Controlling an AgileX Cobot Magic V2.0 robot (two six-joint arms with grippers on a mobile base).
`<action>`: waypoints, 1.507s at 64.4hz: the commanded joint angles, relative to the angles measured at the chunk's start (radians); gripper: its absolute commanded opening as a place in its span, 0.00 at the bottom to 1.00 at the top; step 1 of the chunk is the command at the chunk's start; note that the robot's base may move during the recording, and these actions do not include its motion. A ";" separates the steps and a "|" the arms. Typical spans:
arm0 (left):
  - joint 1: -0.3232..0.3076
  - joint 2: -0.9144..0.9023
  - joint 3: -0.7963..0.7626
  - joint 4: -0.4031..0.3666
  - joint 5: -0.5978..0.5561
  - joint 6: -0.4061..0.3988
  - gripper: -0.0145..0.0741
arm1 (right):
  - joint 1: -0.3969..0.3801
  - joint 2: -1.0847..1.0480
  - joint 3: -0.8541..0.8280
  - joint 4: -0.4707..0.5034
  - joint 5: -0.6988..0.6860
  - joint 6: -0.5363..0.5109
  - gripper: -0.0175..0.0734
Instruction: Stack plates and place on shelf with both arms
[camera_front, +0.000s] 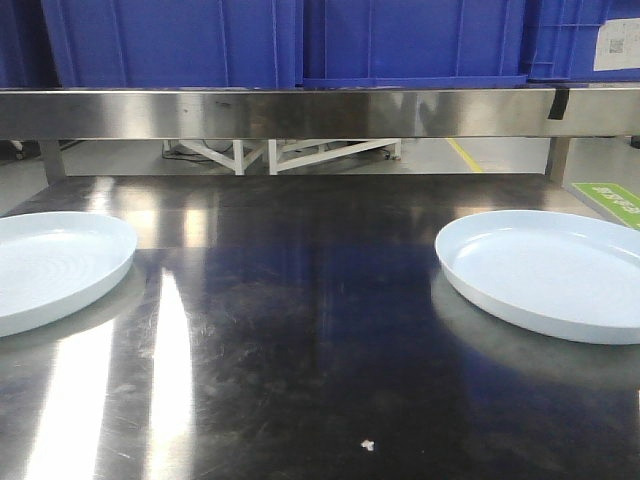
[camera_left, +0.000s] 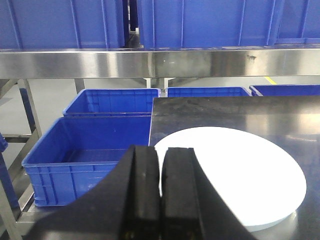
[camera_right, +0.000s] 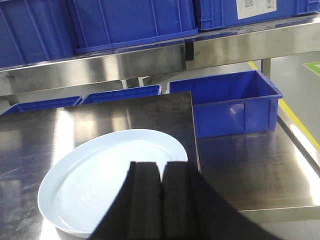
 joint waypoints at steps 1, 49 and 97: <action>0.000 -0.019 0.003 0.000 -0.090 0.000 0.26 | -0.004 -0.018 0.000 -0.010 -0.088 -0.005 0.21; -0.002 -0.019 0.003 0.000 -0.090 0.000 0.26 | -0.004 -0.018 0.000 -0.010 -0.088 -0.005 0.21; -0.003 0.684 -0.899 0.006 0.560 0.004 0.26 | -0.004 -0.018 0.000 -0.010 -0.088 -0.005 0.21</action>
